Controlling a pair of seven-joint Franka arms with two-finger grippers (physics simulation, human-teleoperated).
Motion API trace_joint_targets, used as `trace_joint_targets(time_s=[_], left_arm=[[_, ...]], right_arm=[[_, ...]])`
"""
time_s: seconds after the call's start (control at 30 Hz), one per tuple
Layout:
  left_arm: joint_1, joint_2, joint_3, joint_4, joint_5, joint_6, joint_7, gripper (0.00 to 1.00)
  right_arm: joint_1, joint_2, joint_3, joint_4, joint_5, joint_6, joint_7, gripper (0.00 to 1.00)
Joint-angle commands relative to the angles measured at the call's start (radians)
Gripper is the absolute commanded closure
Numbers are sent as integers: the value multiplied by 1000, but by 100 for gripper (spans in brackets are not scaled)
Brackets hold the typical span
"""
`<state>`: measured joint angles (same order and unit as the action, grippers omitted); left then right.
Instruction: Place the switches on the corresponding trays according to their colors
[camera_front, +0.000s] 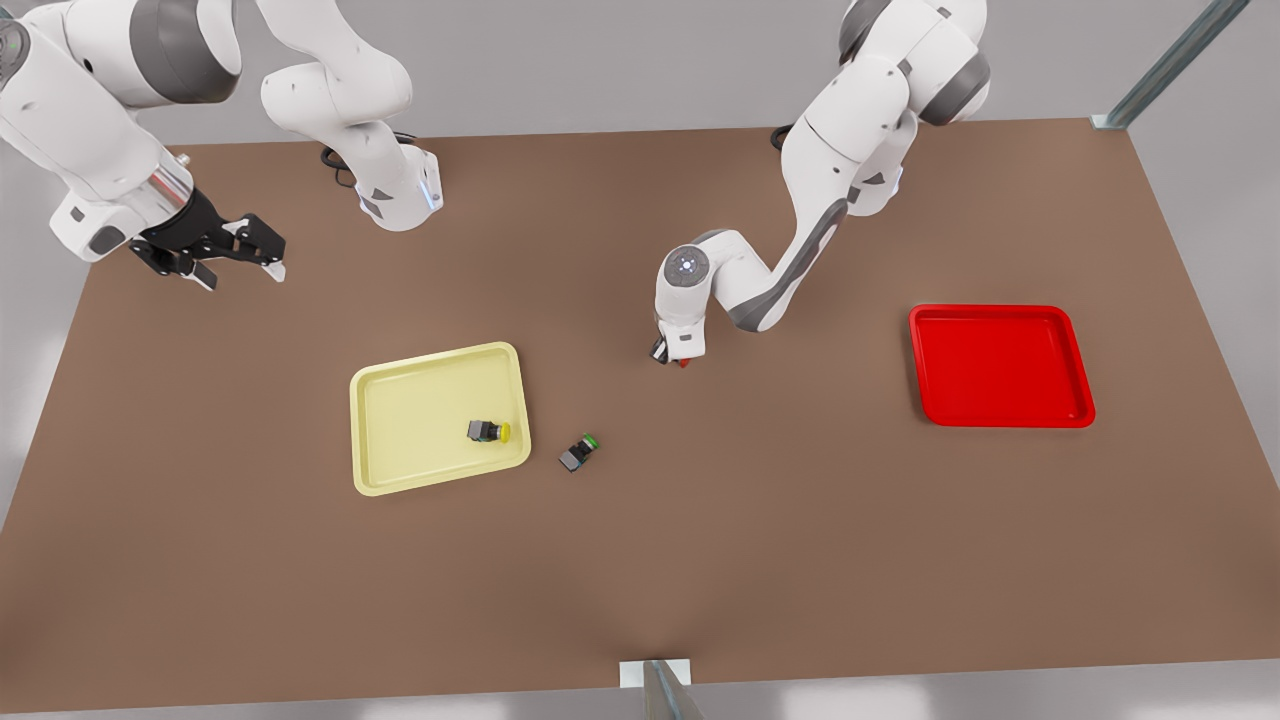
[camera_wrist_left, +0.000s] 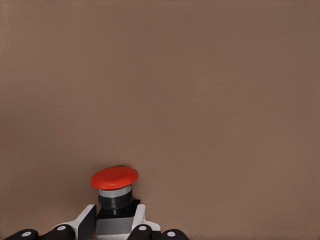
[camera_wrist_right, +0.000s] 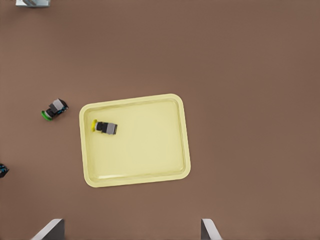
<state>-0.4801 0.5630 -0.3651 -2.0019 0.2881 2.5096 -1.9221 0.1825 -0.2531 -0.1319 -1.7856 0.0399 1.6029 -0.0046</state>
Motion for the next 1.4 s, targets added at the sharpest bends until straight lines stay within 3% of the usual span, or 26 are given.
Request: trace_joint_targets(time_s=[0.0,0.37,0.4,0.43,0.47,0.6,0.83,0.93,1.37], left_arm=[[0,0,0,0,0,-2,0,48],[14,-75,21,-20,-27,-69,49,46],[14,-74,21,-18,-30,-57,40,40],[14,-74,21,-17,-32,-54,26,22],[12,-71,21,-12,-30,-54,12,12],[3,-57,18,-8,-26,-52,-12,6],[-29,-34,14,28,-17,-72,-26,12],[-32,-20,14,44,0,-100,-21,28],[-31,21,14,46,25,-78,-15,39]], right_arm=[[0,0,0,0,0,0,0,0],[-2,0,0,-3,0,0,0,0],[-2,0,0,-3,0,0,0,0],[0,0,0,-3,0,0,0,0],[-2,0,0,-1,0,0,0,0],[0,0,0,0,0,0,2,0],[-2,0,0,-1,0,2,0,0],[-2,0,0,0,0,2,0,0],[0,1,0,-1,0,6,2,0]])
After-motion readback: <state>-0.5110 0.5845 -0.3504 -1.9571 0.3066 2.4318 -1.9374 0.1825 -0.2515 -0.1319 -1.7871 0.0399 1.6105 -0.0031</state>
